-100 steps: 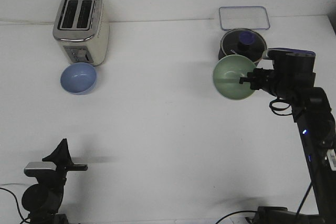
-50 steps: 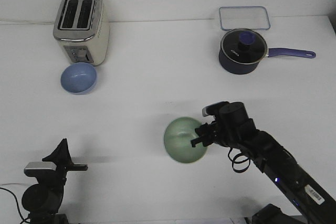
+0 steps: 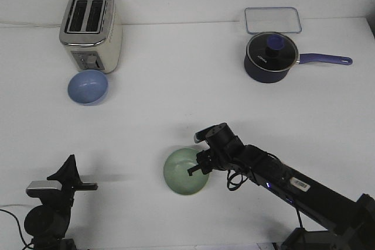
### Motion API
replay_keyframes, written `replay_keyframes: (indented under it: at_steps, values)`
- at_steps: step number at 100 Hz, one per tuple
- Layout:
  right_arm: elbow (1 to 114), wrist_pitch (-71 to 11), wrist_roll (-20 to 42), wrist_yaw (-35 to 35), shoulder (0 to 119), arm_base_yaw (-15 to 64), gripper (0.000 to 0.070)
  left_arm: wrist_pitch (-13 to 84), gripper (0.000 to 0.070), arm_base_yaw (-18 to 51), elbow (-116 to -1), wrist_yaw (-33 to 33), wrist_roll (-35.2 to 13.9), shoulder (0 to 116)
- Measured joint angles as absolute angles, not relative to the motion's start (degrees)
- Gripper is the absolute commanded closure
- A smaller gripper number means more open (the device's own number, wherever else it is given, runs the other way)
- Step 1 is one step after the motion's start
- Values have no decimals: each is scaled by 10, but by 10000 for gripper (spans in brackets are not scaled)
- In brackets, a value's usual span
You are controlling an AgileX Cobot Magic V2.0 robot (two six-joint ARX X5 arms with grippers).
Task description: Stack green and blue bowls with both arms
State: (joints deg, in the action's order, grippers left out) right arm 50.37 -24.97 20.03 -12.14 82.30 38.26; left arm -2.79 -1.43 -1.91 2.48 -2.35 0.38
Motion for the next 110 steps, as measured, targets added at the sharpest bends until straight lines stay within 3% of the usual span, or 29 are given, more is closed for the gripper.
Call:
replay_keyframes:
  at_steps: [7,16,30,41,64,82,96,110]
  values:
    - [504,-243,198,-117,832,383,652,-28,687,-14,-19,25,-24,4]
    - [504,-242,196,-117,837,383,472,-28,687,-14,-19,25,-25,4]
    - [504,-241,193,-117,837,383,439,-28,689,-14,-19,25,-33,4]
    - [504,-241,181,-118,826,372,338,-38,688,-14,-19,25,-73,4]
    - [504,-228,157,-118,685,295,336,-35,686,-14,-38,25,-190,14]
    - [504,-231,115,-117,557,199,337,-34,685,-15,-115,12,-263,98]
    - [490,-224,88,-117,477,143,338,-32,685,-15,-200,12,-283,234]
    - [426,-228,82,-117,420,124,337,-24,686,-15,-328,12,-264,408]
